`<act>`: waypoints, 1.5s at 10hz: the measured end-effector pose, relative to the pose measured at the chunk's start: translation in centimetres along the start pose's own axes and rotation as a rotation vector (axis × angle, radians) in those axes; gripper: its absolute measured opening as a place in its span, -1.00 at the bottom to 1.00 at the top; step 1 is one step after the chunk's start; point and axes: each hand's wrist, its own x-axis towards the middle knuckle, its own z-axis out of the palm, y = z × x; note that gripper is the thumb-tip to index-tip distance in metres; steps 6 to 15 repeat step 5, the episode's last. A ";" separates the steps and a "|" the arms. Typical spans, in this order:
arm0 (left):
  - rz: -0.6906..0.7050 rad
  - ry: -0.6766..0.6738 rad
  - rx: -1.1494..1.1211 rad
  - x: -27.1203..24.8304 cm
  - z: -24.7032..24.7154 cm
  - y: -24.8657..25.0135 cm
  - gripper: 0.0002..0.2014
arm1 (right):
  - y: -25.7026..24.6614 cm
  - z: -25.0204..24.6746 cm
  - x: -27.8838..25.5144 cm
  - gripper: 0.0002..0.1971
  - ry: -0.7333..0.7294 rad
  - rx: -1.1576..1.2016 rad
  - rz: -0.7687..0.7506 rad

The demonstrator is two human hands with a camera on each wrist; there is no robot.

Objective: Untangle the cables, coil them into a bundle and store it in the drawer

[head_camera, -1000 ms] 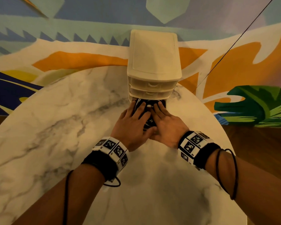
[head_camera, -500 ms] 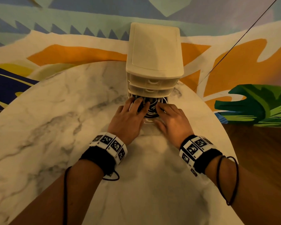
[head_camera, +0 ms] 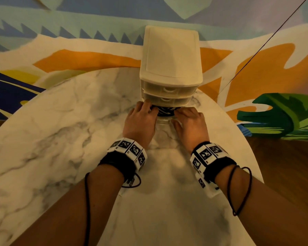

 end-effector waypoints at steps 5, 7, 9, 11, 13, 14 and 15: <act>-0.467 -0.206 -0.647 -0.2 0.7 0.7 -0.67 | 0.1 0.6 0.1 -0.58 -0.196 0.392 0.319; -0.467 -0.206 -0.647 -0.2 0.7 0.7 -0.67 | 0.1 0.6 0.1 -0.58 -0.196 0.392 0.319; -0.467 -0.206 -0.647 -0.2 0.7 0.7 -0.67 | 0.1 0.6 0.1 -0.58 -0.196 0.392 0.319; -0.467 -0.206 -0.647 -0.2 0.7 0.7 -0.67 | 0.1 0.6 0.1 -0.58 -0.196 0.392 0.319; -0.467 -0.206 -0.647 -0.2 0.7 0.7 -0.67 | 0.1 0.6 0.1 -0.58 -0.196 0.392 0.319; -0.467 -0.206 -0.647 -0.2 0.7 0.7 -0.67 | 0.1 0.6 0.1 -0.58 -0.196 0.392 0.319; -0.467 -0.206 -0.647 -0.2 0.7 0.7 -0.67 | 0.1 0.6 0.1 -0.58 -0.196 0.392 0.319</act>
